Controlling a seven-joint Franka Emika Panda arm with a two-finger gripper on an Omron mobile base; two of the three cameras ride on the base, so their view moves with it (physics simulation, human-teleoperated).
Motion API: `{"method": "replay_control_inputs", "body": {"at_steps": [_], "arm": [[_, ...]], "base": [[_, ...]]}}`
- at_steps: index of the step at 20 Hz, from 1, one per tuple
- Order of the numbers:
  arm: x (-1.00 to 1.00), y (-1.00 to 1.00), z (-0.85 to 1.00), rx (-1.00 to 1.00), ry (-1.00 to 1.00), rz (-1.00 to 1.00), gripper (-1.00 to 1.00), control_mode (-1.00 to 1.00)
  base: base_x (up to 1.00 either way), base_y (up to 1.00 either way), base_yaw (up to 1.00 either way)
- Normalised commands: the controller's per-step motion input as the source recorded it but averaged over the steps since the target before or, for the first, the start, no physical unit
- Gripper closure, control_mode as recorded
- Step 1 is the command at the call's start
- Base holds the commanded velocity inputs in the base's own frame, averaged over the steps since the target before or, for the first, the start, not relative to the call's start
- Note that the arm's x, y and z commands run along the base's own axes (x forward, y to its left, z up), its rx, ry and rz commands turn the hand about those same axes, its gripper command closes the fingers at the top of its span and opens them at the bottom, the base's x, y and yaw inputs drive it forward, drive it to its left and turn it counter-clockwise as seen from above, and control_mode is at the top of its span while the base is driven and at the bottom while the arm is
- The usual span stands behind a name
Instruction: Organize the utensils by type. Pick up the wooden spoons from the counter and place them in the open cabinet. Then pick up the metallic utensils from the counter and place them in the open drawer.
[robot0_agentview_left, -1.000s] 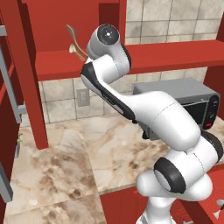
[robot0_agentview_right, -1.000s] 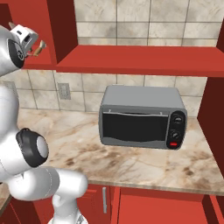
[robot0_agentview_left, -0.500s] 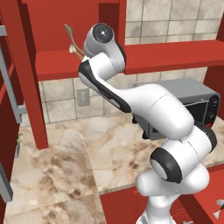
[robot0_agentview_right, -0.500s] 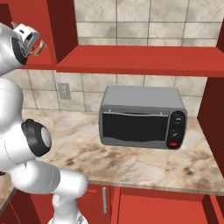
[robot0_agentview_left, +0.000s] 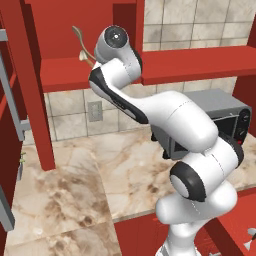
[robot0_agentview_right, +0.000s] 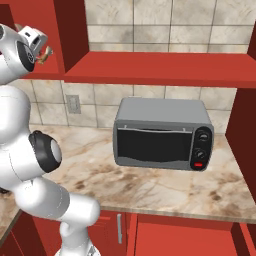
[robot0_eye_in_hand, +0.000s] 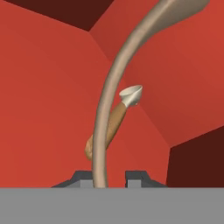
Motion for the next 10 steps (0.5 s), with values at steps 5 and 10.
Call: {"method": "replay_control_inputs", "body": {"at_steps": [5,10], "arm": [[0.27,0.02,0.0,0.0,-0.02,0.0,1.0,-1.0],[0.33,0.05,0.0,0.0,0.0,0.0,1.0,-1.0]], "base": [[0.0,0.0,0.0],[0.0,0.0,0.0]]}}
